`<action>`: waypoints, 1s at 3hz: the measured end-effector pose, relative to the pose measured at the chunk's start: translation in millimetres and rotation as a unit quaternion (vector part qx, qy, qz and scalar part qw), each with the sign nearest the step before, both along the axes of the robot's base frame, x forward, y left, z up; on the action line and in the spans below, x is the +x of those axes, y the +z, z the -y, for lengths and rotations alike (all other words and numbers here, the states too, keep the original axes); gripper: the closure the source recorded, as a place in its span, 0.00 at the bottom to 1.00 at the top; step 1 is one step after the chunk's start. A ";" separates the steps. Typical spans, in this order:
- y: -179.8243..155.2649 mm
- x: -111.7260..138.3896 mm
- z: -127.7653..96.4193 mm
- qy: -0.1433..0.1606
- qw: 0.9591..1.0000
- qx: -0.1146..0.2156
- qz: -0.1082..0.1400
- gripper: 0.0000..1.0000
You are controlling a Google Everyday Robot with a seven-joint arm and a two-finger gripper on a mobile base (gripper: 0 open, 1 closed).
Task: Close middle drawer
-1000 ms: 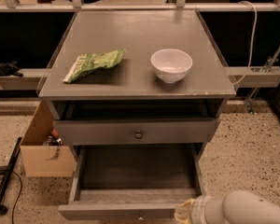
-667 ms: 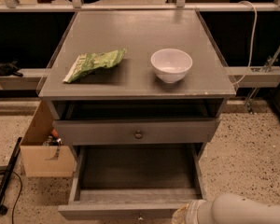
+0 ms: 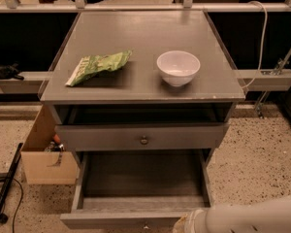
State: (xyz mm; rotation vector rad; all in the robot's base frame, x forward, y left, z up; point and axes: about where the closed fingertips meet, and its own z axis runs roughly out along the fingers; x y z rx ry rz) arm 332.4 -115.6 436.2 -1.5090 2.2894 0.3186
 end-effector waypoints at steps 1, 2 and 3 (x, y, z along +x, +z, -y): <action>-19.8 6.1 -5.8 0.007 1.000 -0.007 0.002 1.00; -22.0 7.0 -7.3 0.007 1.000 -0.007 0.003 0.81; -21.9 3.0 -9.0 0.005 1.000 0.003 -0.006 0.50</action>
Offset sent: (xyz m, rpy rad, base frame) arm 0.0056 0.0054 -0.0180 -0.0131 -0.0041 0.0126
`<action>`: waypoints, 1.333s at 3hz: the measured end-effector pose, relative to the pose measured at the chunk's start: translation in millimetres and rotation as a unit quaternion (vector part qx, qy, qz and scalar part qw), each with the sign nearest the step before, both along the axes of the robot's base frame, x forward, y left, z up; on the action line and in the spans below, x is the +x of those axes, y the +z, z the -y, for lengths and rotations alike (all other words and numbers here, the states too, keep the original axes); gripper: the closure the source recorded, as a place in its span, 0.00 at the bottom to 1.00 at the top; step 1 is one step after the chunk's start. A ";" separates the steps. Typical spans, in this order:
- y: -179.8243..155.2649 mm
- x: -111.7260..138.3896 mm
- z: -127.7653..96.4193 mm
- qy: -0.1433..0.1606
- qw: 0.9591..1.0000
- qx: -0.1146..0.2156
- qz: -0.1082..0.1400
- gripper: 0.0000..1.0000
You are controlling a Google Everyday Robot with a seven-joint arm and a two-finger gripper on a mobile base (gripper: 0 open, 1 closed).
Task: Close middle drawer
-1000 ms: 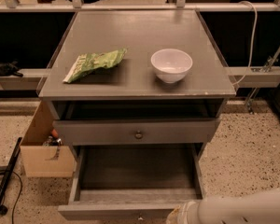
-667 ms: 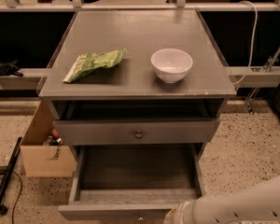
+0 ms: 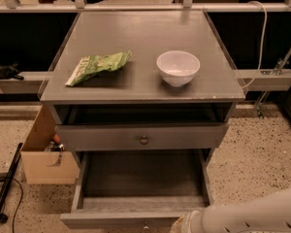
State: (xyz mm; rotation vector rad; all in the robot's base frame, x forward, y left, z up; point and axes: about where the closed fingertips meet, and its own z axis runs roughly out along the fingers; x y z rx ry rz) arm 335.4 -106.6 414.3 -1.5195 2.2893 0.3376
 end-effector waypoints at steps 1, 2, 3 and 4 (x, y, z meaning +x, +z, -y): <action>-4.4 -4.5 -5.6 -0.001 1.000 0.010 -0.012 0.27; -23.0 15.3 -12.9 0.003 1.000 0.012 -0.027 0.04; -23.1 13.0 -13.0 0.003 1.000 0.012 -0.027 0.93; -33.2 57.4 -10.4 -0.007 1.000 -0.001 -0.026 1.00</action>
Offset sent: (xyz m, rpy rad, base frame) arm 0.0769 0.0246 -0.0602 0.0276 0.0927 -0.0024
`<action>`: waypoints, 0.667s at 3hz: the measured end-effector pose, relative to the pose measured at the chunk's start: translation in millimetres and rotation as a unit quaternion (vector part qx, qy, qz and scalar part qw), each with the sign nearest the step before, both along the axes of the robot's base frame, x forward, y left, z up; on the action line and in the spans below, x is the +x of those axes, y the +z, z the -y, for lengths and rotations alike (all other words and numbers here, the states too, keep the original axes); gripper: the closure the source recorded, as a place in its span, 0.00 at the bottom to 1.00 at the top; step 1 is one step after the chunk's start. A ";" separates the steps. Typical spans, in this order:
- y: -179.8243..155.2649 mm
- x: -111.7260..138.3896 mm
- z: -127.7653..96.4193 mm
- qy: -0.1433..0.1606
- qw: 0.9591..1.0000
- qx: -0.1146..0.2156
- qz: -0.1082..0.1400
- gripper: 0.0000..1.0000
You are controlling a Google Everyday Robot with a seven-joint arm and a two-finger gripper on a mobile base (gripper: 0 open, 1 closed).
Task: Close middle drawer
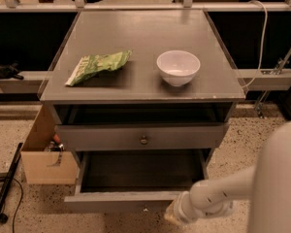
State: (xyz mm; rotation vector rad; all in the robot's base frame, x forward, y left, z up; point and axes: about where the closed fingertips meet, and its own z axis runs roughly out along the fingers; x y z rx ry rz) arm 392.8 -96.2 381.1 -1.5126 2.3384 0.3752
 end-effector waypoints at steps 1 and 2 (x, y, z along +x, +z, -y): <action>-2.9 26.6 1.2 -0.005 1.000 -0.011 0.004 1.00; -2.9 26.6 1.2 -0.005 1.000 -0.011 0.004 0.81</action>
Offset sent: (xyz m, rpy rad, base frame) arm 0.0266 -0.0012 -0.0028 -0.0212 -0.0070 -0.0107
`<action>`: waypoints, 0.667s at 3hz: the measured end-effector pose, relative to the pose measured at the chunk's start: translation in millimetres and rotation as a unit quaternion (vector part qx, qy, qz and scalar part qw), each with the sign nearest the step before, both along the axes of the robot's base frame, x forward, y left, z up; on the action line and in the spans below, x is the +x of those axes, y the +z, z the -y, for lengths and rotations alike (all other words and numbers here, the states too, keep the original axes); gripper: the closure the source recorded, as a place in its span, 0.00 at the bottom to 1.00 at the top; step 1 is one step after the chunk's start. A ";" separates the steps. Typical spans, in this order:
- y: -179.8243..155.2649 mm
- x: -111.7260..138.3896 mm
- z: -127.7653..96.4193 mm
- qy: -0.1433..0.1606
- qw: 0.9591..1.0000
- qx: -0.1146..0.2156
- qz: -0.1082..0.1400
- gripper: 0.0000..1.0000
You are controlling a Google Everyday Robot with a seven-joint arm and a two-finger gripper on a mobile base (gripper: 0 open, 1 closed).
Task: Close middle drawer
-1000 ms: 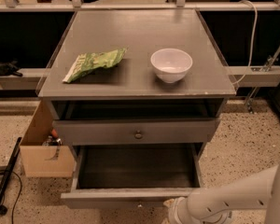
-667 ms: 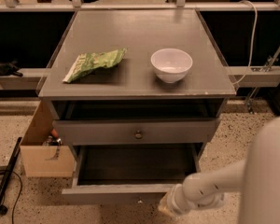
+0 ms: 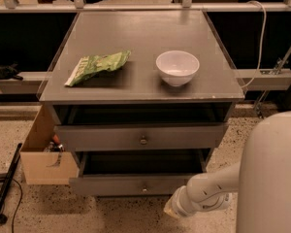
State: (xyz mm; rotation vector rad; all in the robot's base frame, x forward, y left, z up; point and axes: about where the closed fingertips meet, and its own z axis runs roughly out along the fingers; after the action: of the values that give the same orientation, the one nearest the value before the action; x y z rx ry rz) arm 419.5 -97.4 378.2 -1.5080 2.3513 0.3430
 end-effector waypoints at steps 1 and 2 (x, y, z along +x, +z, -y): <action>2.1 -0.3 1.3 0.000 1.000 0.000 0.001 0.50; 5.9 -0.7 3.5 0.001 1.000 0.001 0.003 0.27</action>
Offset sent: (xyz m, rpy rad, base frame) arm -0.0005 -0.0081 0.0125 0.0035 -0.0138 0.0023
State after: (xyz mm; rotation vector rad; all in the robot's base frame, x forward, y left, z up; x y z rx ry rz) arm 418.8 -100.9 384.1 -1.5093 2.3441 0.3414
